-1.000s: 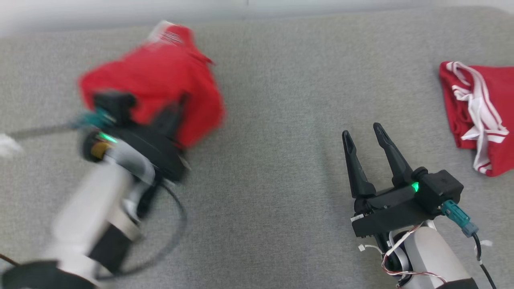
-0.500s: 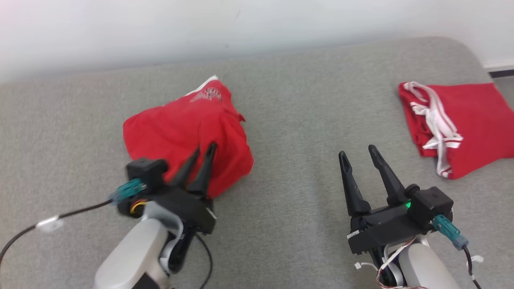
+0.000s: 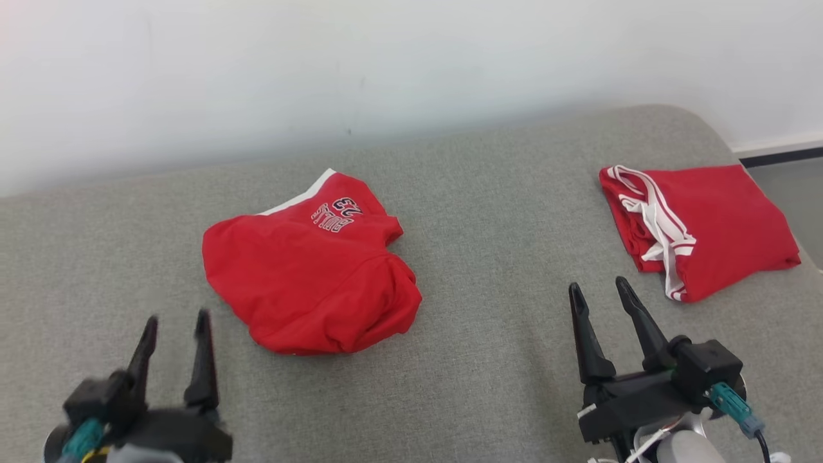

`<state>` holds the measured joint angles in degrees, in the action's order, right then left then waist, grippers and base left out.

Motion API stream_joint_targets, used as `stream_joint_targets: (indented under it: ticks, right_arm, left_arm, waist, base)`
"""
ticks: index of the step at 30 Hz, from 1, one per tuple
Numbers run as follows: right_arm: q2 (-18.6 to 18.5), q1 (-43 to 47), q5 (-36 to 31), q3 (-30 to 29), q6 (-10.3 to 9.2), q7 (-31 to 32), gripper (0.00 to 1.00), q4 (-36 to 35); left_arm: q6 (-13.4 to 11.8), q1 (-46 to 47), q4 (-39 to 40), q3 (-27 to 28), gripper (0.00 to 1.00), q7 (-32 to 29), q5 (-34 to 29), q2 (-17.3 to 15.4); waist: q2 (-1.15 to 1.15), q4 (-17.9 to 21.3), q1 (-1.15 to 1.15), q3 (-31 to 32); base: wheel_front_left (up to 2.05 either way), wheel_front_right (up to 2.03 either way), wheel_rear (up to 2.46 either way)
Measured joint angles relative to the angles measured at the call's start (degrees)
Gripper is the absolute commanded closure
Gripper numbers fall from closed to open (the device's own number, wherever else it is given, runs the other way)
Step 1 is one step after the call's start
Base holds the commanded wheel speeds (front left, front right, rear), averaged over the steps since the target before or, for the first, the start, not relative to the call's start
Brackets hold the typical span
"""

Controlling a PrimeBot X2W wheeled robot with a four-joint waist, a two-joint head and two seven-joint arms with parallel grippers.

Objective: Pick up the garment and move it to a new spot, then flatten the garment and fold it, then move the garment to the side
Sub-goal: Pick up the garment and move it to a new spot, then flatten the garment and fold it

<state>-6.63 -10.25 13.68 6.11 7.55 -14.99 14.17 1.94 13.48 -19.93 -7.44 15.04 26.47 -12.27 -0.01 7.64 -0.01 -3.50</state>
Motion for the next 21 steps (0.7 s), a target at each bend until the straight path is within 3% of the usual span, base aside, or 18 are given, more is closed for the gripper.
stream_joint_targets:
  ticks: [8, 21]
  right_arm:
    - [0.7, 2.6, -1.1, -1.6, 0.0, 0.0, 0.0, -0.1]
    - [1.9, 4.7, -2.3, -1.6, 0.0, 0.0, 0.0, 0.8]
  left_arm:
    - [-0.9, -11.2, 6.9, 9.7, 0.0, 0.0, -10.2, 3.4]
    - [0.6, -17.7, 9.0, 14.9, 0.0, 0.0, -17.0, 8.1]
  waist:
    - [0.0, -2.3, 0.0, 1.7]
    - [0.0, -5.4, 0.01, 3.4]
  base:
    - [0.0, 0.0, 0.0]
    - [0.0, 0.0, 0.0]
